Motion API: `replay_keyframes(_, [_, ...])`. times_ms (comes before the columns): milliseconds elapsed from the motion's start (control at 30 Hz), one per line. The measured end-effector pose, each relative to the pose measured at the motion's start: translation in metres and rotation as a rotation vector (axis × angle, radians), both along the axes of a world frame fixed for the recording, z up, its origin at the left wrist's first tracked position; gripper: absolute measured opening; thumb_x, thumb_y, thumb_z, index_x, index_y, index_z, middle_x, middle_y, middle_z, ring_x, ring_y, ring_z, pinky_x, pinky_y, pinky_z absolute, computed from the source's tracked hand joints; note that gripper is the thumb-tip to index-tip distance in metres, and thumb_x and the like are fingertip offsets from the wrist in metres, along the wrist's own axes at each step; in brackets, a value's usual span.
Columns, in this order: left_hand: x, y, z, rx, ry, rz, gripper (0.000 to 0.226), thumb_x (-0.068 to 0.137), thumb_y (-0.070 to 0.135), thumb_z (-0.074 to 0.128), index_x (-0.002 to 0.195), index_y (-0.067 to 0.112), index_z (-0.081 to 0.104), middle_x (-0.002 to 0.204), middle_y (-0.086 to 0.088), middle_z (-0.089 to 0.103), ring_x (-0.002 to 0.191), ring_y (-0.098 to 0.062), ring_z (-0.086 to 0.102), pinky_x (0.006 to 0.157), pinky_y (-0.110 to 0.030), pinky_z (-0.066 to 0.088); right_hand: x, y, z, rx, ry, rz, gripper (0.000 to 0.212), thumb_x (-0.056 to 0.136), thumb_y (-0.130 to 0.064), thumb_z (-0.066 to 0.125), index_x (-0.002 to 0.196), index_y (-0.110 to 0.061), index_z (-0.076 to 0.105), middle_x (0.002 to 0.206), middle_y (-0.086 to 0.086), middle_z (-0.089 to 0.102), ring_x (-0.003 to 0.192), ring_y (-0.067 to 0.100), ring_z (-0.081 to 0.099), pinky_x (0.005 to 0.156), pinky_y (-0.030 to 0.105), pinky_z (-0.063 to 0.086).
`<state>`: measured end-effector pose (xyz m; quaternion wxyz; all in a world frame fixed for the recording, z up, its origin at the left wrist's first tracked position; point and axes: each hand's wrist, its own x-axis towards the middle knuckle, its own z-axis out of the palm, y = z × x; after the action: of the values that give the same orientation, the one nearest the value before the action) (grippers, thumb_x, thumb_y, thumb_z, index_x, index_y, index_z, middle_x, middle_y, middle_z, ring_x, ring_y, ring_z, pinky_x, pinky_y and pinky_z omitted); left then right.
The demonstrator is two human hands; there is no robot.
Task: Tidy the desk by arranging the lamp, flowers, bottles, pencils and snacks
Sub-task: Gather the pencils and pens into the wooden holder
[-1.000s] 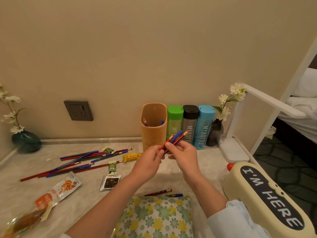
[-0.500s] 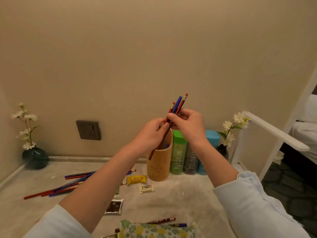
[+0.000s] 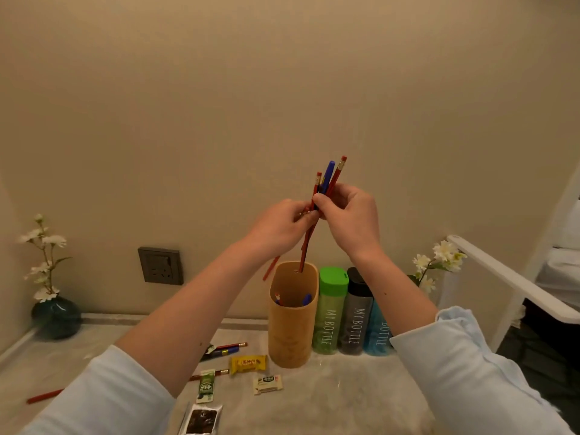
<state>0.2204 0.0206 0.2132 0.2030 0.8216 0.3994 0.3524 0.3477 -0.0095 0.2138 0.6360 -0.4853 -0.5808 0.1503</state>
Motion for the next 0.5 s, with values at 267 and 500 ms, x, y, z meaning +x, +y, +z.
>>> replay_keyframes(267, [-0.007, 0.017, -0.052, -0.041, 0.010, 0.006, 0.027, 0.096, 0.035, 0.049, 0.071, 0.034, 0.058, 0.053, 0.016, 0.055, 0.049, 0.000, 0.050, 0.049, -0.026, 0.034, -0.005, 0.015, -0.053, -0.074, -0.066, -0.053, 0.011, 0.086, -0.024, 0.067, 0.096, -0.028, 0.071, 0.084, -0.016, 0.070, 0.082, -0.004, 0.065, 0.072, 0.015, 0.052])
replay_keyframes(500, [-0.019, 0.020, -0.116, 0.045, 0.324, 0.155, 0.028, 0.090, 0.041, 0.053, 0.065, 0.030, 0.048, 0.071, 0.006, 0.050, 0.069, -0.020, 0.056, 0.056, -0.035, 0.040, -0.016, 0.013, -0.131, -0.209, -0.093, -0.054, 0.015, 0.086, -0.024, 0.066, 0.097, -0.034, 0.070, 0.085, -0.020, 0.068, 0.083, -0.006, 0.063, 0.074, 0.020, 0.051])
